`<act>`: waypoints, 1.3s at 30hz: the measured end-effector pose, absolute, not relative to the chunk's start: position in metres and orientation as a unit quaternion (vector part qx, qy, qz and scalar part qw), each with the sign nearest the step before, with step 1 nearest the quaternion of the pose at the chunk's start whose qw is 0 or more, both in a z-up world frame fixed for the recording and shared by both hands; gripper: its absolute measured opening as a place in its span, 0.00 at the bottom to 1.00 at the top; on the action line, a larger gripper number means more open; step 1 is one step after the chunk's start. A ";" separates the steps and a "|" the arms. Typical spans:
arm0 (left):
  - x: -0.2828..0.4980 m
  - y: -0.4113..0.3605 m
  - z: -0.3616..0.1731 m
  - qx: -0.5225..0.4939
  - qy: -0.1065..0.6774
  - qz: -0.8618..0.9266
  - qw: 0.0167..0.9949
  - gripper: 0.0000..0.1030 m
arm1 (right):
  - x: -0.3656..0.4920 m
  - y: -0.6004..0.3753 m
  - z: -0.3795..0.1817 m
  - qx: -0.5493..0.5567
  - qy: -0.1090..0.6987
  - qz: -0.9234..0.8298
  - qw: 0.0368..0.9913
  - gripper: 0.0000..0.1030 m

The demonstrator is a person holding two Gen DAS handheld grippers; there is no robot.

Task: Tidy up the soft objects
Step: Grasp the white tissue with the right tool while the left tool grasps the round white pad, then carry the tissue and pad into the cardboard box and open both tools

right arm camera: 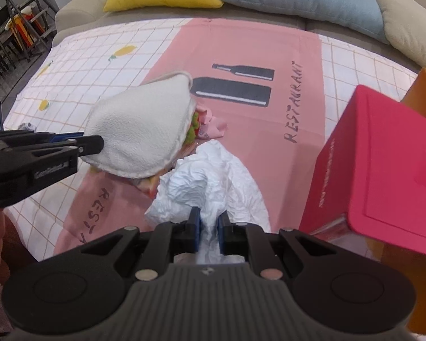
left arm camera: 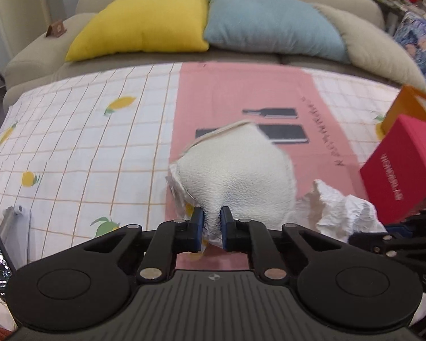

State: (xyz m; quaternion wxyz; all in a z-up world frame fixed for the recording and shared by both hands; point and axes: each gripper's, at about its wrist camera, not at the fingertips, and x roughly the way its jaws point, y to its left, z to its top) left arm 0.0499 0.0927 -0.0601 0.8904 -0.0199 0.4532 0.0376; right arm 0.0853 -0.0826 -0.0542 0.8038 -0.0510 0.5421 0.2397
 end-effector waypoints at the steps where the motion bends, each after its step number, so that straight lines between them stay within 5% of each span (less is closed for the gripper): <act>1: 0.047 0.091 -0.055 -0.022 0.449 0.035 0.893 0.13 | 0.085 -0.085 -0.051 -0.047 0.540 0.239 0.806 0.10; 39: -0.005 0.021 0.072 -0.012 0.361 -0.088 0.928 0.12 | 0.043 -0.232 0.115 0.058 0.405 0.177 0.895 0.10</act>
